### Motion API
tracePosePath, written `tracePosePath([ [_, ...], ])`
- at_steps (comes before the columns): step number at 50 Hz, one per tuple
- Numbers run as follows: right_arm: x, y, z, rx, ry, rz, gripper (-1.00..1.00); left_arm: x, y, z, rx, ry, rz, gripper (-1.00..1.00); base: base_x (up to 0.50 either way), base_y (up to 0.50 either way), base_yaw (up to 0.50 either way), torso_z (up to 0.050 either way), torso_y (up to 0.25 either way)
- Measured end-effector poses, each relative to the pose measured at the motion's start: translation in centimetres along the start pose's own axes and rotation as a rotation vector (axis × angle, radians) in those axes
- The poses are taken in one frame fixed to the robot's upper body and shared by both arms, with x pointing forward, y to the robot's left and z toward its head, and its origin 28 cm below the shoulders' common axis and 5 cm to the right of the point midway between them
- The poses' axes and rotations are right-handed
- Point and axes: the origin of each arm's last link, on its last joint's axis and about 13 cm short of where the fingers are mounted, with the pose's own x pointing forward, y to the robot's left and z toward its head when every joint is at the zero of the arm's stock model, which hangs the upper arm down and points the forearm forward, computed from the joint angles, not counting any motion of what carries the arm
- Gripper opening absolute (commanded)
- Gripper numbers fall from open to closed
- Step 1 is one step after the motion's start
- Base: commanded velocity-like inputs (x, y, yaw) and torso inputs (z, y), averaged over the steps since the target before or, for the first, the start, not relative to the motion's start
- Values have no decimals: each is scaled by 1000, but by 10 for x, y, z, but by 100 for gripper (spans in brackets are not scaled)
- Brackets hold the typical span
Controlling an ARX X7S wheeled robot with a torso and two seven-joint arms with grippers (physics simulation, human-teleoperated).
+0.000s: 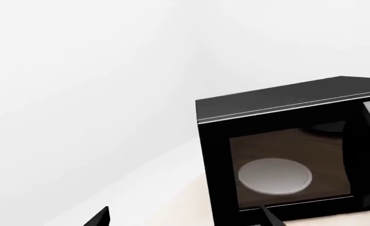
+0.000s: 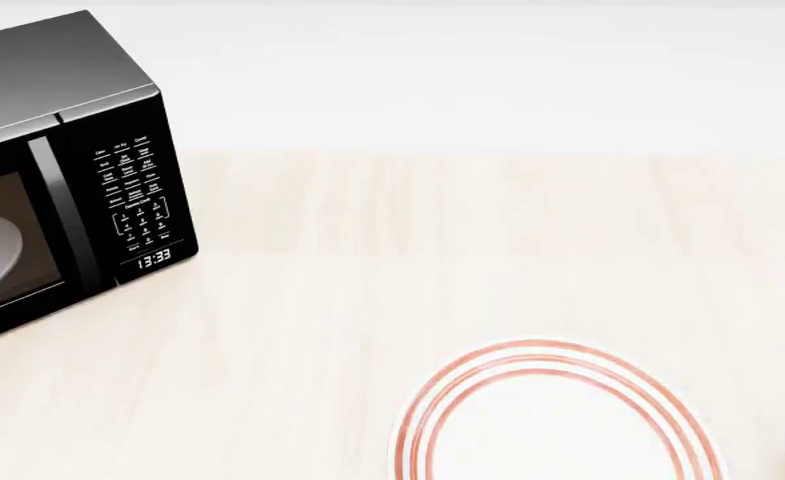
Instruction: Put the white bowl to the right of the plate.
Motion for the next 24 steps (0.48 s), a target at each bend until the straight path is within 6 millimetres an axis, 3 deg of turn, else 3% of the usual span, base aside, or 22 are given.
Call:
tracePosePath([
  [5, -32, 11, -6, -61, -119, 82, 100, -7, -6, 2, 7, -22, -60, 100, 0, 0, 0, 0, 0],
  [10, -58, 22, -24, -137, -216, 167, 100, -16, -14, 3, 17, -46, -129, 100, 0, 0, 0, 0, 0],
  [16, -87, 30, -55, -234, -300, 279, 100, -30, -23, 4, 22, -84, -213, 100, 0, 0, 0, 0, 0],
  [24, -111, 35, -112, -373, -369, 447, 100, -50, -32, 5, 12, -151, -339, 100, 0, 0, 0, 0, 0],
])
